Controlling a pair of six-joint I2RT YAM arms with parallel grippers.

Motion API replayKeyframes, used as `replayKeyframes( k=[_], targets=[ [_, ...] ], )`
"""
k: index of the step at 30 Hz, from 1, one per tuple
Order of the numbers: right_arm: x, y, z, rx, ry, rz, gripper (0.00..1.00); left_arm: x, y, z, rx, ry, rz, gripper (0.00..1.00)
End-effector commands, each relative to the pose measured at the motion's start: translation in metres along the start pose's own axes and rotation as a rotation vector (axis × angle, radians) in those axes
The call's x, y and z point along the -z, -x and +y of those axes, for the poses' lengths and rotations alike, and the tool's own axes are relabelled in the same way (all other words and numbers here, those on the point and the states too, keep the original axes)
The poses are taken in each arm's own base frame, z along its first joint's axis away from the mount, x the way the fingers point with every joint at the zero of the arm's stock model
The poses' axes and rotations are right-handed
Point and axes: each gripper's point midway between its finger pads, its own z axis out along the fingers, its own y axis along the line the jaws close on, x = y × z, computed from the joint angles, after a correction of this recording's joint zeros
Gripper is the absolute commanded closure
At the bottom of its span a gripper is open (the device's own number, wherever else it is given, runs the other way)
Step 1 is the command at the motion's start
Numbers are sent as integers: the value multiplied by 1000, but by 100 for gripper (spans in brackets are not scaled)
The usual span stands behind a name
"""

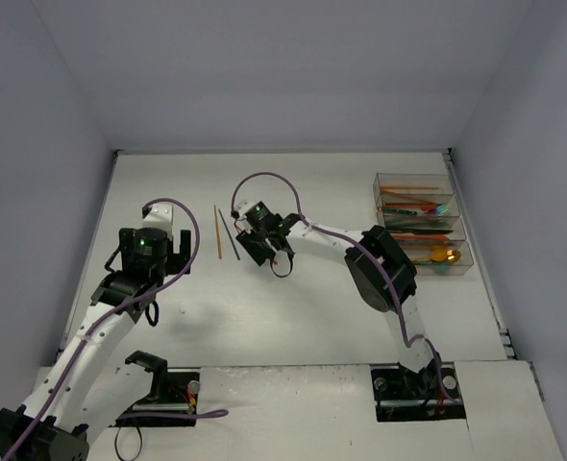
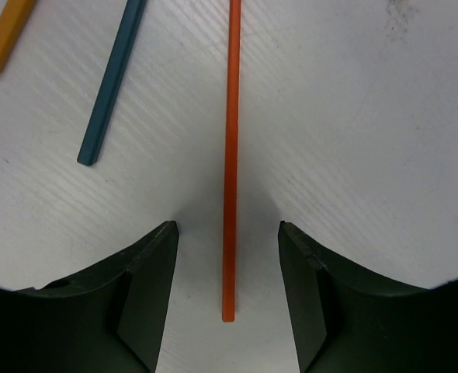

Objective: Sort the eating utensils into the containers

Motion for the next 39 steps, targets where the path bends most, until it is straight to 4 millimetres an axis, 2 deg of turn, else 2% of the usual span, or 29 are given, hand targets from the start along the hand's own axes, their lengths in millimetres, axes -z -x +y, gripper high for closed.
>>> replayKeyframes(
  k=[1, 5, 8, 11, 15, 19, 22, 24, 25, 27, 29, 31, 33, 36, 38, 39],
  targets=[
    [-3, 13, 6, 34, 5, -14, 53, 4, 16, 2, 8, 5, -56, 3],
    [-9, 5, 18, 56, 43, 19, 63, 3, 17, 1, 7, 2, -57, 3],
    [-13, -1, 23, 61, 73, 39, 76, 3, 16, 1, 5, 2, -54, 3],
    [-12, 2, 26, 61, 92, 35, 88, 2, 16, 0, 4, 3, -52, 3],
    [-7, 16, 26, 50, 106, 7, 100, 1, 16, 0, 4, 4, -52, 3],
    [7, 44, 13, -7, 108, -61, 100, 1, 15, 1, 2, 6, -49, 3],
    [29, 71, -10, -72, 85, -131, 100, 1, 16, 1, 1, 7, -50, 3],
    [47, 87, -31, -129, 60, -181, 100, 1, 15, 1, -1, 8, -46, 3],
    [65, 101, -48, -166, 33, -229, 100, 1, 15, 1, 0, 7, -45, 3],
    [89, 116, -84, -247, -29, -291, 100, 1, 15, 1, -2, 6, -45, 3],
    [110, 121, -127, -348, -106, -338, 100, 1, 16, 1, -2, 9, -47, 2],
    [134, 118, -181, -470, -195, -389, 100, 2, 16, 1, -1, 9, -49, 3],
    [158, 106, -235, -638, -305, -437, 100, 1, 16, 2, 0, 13, -50, 3],
    [194, 74, -304, -975, -441, -528, 100, 2, 17, 2, 1, 11, -52, 2],
    [211, 49, -341, -1154, -516, -584, 100, 2, 18, 2, 2, 10, -54, 3],
    [215, 37, -352, -1208, -552, -593, 100, 2, 18, 2, 1, 11, -55, 2]
  ],
)
